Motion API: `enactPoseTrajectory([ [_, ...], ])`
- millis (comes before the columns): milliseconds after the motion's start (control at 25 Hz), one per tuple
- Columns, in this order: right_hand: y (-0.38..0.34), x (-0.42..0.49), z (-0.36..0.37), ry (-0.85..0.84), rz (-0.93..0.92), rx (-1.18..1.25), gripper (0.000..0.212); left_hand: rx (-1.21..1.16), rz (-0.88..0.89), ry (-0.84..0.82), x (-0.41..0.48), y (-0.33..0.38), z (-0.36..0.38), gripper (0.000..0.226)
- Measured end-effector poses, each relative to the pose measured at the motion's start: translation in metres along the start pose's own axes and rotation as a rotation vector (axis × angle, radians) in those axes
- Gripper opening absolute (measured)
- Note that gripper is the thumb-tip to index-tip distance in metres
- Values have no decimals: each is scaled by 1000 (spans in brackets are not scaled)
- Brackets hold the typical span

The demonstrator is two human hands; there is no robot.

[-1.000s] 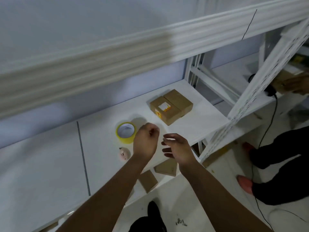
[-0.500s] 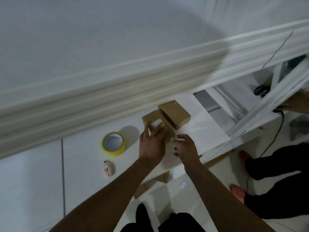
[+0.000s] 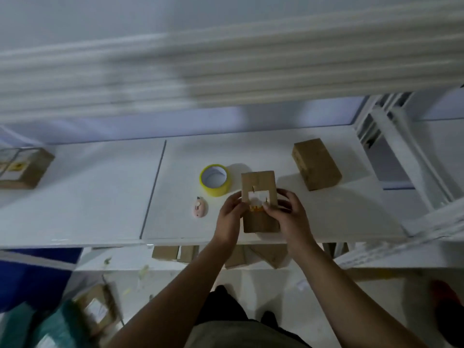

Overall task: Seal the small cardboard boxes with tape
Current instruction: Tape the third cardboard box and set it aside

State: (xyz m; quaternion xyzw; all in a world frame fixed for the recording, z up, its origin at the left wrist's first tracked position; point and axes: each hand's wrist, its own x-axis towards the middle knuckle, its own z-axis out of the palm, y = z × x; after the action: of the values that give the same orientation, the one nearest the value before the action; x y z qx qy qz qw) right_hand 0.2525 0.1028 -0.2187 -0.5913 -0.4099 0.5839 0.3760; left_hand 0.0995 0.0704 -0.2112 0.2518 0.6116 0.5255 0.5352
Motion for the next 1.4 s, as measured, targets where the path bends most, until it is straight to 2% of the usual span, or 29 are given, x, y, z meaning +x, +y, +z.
enactPoseTrajectory([
  [160,-12,-2,4,-126,-74,71,53,-33,90,-23,-7,24,-1,31],
  [280,-25,-5,8,-184,-101,94,64,19,142,54,-9,38,2,26],
  [400,-36,-10,5,-216,-117,116,60,101,158,110,-11,44,7,22],
  [480,-38,-13,1,-179,-160,46,56,178,200,149,-13,40,10,19],
  [600,-37,-13,-3,-136,-203,-31,57,198,199,146,-17,33,16,26],
  [720,-38,-12,-4,-169,-189,-50,64,108,164,128,-12,31,14,35],
  [800,-36,-9,-3,-168,-158,-66,67,127,158,147,-9,28,12,41],
  [880,-33,-5,0,-146,-122,-78,66,151,134,171,-6,24,9,48],
  [1000,-21,5,4,-126,-54,-86,58,172,28,125,1,18,4,53],
  [1080,-12,12,7,-115,1,-108,49,278,25,161,6,12,-6,58],
  [1200,-1,23,13,-59,22,-272,45,598,290,398,17,6,-40,29],
  [1280,0,27,19,-17,-9,-394,46,859,407,418,31,8,-65,50],
  [1320,-1,29,22,0,-23,-440,48,954,405,396,41,12,-75,66],
  [1400,-2,31,25,11,-45,-479,53,994,314,306,65,27,-91,97],
])
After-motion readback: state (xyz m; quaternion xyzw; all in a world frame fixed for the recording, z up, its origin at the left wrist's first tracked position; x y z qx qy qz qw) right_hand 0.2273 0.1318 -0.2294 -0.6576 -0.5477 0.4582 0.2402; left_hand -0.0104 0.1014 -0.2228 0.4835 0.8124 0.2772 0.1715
